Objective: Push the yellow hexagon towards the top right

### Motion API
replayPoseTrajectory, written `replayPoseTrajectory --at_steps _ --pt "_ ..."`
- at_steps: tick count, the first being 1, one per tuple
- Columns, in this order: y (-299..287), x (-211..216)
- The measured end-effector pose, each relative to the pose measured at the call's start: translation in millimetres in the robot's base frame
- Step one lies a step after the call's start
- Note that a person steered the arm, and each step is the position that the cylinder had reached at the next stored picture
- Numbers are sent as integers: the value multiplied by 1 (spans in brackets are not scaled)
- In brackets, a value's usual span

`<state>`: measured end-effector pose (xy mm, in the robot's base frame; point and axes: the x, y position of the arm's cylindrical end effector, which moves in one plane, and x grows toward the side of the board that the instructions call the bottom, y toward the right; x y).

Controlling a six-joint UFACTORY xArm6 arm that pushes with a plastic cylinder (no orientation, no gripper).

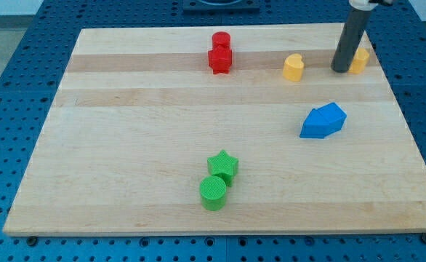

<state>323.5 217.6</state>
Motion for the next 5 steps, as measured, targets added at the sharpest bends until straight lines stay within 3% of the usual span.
replayPoseTrajectory --at_steps 2,4,5 --pt "0 19" --pt "41 88" --pt "75 59"
